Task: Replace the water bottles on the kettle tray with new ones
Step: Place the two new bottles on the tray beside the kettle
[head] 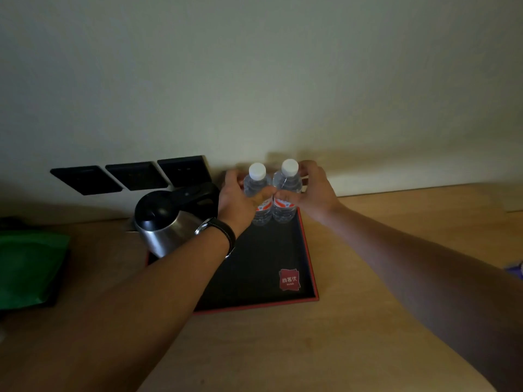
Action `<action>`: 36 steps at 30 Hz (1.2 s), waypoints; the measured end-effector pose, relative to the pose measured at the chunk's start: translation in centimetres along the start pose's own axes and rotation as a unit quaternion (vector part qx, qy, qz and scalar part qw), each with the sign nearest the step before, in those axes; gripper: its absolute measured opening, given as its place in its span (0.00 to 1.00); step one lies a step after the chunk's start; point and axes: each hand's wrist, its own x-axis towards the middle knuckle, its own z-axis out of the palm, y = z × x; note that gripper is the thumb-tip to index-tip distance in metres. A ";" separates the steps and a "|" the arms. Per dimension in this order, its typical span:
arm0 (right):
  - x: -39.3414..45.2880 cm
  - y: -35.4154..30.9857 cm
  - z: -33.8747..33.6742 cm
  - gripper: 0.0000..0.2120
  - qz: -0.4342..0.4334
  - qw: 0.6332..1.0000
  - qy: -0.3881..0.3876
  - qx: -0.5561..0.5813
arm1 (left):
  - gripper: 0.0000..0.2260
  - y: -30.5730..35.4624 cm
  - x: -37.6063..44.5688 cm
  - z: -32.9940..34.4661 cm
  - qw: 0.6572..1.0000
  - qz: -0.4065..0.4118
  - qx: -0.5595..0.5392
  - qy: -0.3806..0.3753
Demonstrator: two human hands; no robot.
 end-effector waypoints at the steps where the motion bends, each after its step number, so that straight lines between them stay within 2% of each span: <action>1: -0.1 0.1 0.1 0.38 0.007 1.000 0.000 0.007 | 0.33 -0.1 -0.2 0.1 1.000 -0.008 0.000 0.000; 4: -0.4 0.5 0.6 0.36 0.015 0.999 0.000 0.046 | 0.35 -0.8 -0.7 0.4 1.000 -0.013 -0.014 0.005; 9: -1.5 2.4 2.1 0.46 0.022 0.995 -0.011 0.096 | 0.38 -4.1 -1.6 1.2 1.000 -0.009 -0.013 -0.013; 12: -1.9 4.0 3.3 0.43 0.049 0.991 -0.030 0.118 | 0.34 -6.0 -1.9 2.1 0.999 -0.021 -0.008 -0.033; 15: -1.8 5.0 4.2 0.39 0.055 0.991 -0.009 0.123 | 0.28 -6.9 -1.4 2.7 1.000 -0.013 -0.006 -0.013; 20: -1.4 5.7 4.7 0.36 0.045 0.989 0.005 0.138 | 0.25 -7.7 -1.0 3.0 1.000 0.012 -0.010 0.005; 36: -1.6 5.5 5.0 0.37 0.049 0.993 0.014 0.109 | 0.32 -7.6 -1.1 3.4 1.000 -0.001 -0.014 0.011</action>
